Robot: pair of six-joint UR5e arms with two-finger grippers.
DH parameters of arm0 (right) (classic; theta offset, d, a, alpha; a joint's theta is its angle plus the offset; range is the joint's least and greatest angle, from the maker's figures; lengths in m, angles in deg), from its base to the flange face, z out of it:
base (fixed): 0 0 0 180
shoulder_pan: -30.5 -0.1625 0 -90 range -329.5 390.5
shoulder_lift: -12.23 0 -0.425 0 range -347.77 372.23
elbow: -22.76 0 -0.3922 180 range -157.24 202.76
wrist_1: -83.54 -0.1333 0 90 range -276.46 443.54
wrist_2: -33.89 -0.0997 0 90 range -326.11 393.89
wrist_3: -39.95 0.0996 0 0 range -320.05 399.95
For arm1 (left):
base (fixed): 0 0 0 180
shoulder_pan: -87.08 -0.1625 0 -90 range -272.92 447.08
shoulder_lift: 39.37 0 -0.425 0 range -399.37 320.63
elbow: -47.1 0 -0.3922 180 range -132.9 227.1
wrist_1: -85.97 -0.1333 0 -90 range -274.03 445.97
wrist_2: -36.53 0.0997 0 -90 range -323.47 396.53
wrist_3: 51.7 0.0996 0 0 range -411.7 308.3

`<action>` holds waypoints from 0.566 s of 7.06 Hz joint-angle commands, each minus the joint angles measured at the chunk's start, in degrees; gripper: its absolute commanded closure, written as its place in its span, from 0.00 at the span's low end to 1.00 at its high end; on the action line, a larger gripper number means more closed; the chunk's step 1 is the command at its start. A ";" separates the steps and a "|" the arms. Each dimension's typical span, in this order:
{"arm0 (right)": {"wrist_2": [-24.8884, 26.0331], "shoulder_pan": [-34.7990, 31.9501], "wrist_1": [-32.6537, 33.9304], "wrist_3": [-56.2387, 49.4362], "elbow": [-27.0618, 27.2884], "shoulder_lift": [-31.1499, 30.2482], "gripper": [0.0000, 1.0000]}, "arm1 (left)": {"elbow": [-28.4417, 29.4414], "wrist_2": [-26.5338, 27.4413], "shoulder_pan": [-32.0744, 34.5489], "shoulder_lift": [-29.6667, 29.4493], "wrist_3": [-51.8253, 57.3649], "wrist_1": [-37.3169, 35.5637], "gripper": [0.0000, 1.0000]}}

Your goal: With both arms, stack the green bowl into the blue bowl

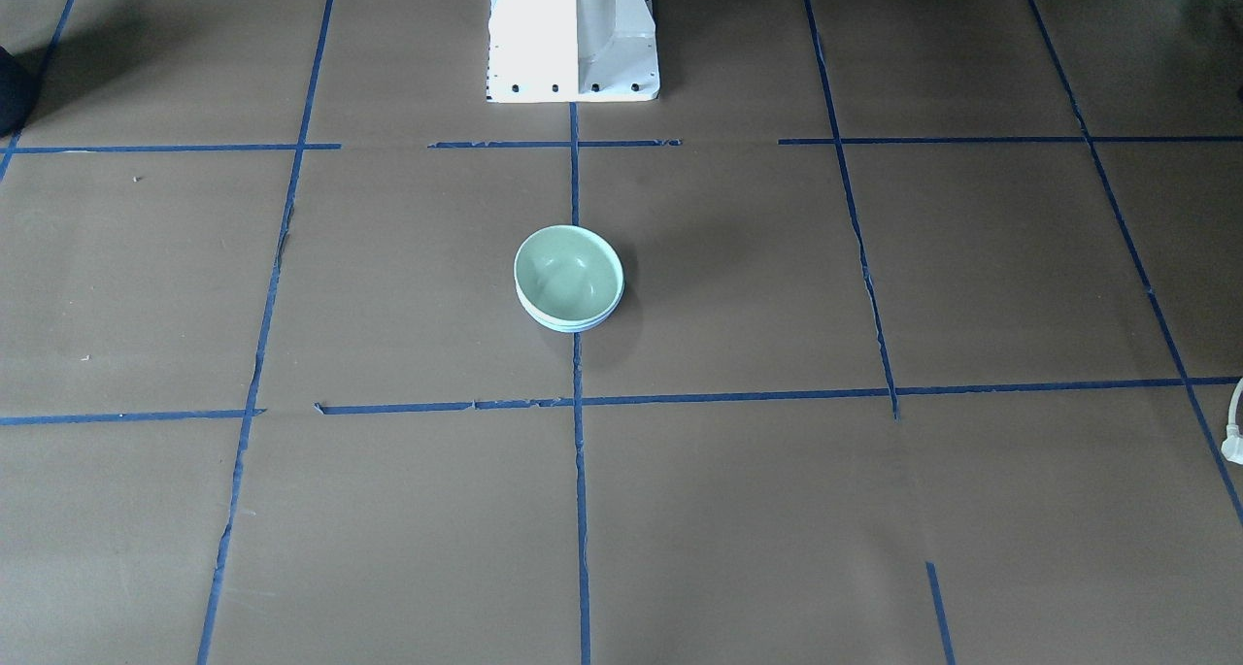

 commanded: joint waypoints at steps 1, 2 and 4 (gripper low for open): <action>-0.06 0.01 -0.09 0.08 0.10 0.16 0.00 | 0.68 -0.04 -0.25 -0.16 0.20 0.48 0.00; -0.06 0.01 -0.09 0.26 0.44 0.51 0.00 | 0.42 0.04 -0.16 0.27 0.64 0.57 0.00; 0.03 -0.07 -0.17 0.00 0.62 0.35 0.00 | 1.02 0.04 -0.25 0.54 0.55 0.66 0.00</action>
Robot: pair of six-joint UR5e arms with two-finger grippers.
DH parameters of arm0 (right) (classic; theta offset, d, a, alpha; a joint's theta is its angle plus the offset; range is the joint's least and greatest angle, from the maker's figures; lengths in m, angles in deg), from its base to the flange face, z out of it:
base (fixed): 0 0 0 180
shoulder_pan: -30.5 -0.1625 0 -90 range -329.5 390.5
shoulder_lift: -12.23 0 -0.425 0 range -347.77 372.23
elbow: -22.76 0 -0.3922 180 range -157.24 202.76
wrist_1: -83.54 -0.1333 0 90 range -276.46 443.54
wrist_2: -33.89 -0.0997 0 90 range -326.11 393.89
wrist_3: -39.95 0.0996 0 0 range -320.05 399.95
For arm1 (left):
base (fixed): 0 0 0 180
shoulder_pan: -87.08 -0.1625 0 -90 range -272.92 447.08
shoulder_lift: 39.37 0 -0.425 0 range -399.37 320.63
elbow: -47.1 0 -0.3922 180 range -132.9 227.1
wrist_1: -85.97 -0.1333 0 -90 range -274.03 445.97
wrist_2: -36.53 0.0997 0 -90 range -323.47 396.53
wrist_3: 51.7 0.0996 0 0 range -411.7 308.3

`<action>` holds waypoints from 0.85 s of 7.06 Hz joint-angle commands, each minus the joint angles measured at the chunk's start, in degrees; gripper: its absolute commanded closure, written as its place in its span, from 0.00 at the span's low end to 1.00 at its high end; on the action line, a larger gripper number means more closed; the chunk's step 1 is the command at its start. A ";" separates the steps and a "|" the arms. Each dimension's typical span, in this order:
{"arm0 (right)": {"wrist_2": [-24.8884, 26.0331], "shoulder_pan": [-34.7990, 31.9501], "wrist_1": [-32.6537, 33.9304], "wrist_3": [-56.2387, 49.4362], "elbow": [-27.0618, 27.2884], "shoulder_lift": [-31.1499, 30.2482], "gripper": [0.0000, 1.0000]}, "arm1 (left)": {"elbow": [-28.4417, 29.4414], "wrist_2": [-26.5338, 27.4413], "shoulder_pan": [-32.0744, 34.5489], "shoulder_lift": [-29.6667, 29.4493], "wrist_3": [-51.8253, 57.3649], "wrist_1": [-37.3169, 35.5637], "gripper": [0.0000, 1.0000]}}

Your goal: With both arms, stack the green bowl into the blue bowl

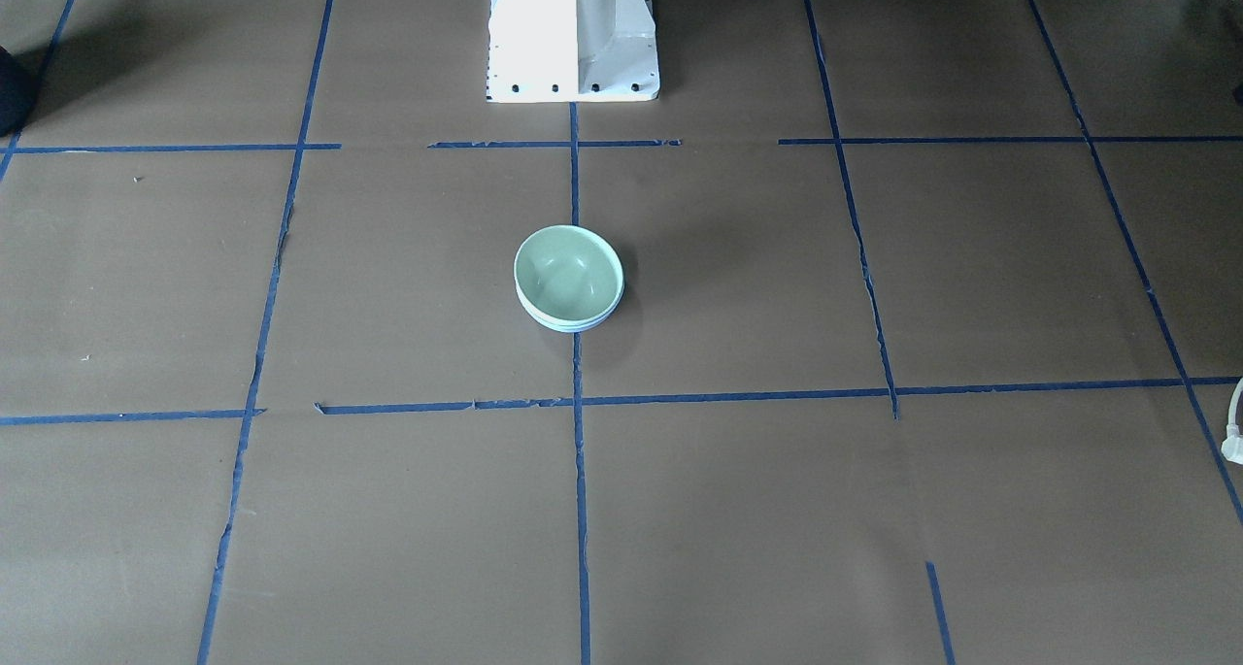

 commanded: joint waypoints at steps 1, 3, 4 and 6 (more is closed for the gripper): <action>0.03 0.01 -1.46 0.09 0.06 -0.32 0.00 | 1.76 -0.08 -0.06 -0.77 0.00 2.35 0.00; -0.06 0.01 -2.00 0.18 -0.03 -0.41 0.00 | 3.18 2.79 -0.06 -1.21 0.08 3.07 0.00; -0.06 0.01 -2.00 0.18 -0.03 -0.23 0.00 | 3.09 3.86 -0.15 -1.82 0.08 3.08 0.00; -0.23 0.01 -2.00 0.27 -0.03 -0.23 0.00 | 2.92 3.79 -0.15 -2.62 0.17 3.08 0.00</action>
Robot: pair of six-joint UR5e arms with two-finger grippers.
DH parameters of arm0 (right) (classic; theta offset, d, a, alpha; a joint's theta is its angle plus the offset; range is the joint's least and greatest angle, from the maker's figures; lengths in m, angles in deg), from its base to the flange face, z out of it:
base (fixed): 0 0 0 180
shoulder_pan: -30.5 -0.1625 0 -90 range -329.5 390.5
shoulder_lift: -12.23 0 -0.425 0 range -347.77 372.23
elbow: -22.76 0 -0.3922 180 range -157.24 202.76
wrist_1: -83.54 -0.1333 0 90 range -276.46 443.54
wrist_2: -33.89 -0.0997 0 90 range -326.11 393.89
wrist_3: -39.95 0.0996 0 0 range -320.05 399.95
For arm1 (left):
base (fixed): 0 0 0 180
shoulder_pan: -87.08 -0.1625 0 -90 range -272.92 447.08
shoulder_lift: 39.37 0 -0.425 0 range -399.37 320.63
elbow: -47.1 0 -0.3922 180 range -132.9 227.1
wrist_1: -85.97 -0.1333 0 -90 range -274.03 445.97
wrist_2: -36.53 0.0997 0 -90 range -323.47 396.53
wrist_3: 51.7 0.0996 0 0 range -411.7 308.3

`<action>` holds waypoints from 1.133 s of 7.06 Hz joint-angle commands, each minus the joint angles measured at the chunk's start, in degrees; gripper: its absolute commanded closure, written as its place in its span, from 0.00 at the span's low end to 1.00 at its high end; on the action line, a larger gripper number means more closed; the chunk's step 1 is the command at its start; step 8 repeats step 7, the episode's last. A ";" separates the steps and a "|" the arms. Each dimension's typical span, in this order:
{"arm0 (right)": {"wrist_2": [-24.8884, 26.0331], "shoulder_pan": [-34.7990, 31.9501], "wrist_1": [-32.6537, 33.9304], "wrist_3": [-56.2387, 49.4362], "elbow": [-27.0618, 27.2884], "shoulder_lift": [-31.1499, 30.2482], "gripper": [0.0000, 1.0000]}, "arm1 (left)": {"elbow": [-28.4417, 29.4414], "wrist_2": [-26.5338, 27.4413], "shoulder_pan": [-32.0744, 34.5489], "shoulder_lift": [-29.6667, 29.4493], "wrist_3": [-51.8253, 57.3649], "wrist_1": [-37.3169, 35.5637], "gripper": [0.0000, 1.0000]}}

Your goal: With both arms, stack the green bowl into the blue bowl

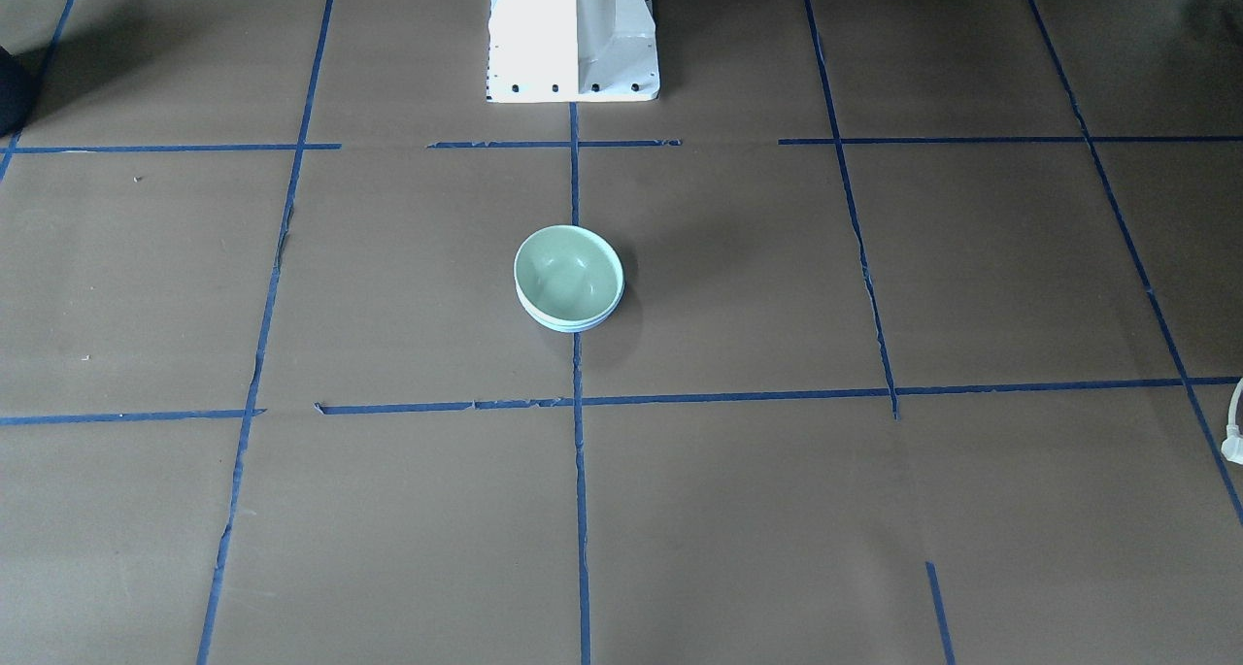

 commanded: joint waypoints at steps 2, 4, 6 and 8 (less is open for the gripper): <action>-1.87 0.00 -0.01 0.24 0.08 0.03 0.00 | 0.37 0.05 -0.10 -1.57 0.07 0.11 0.00; -2.15 0.44 -0.10 0.24 -0.19 0.55 0.00 | 0.29 0.13 -0.19 -1.75 0.07 0.02 0.00; -2.24 1.23 -0.10 0.24 -0.09 0.73 0.00 | -0.05 0.23 -0.80 -4.11 0.07 -0.50 0.00; -2.24 1.23 -0.10 0.33 -0.09 1.08 0.00 | -1.28 0.23 -0.80 -4.21 0.07 -0.51 0.00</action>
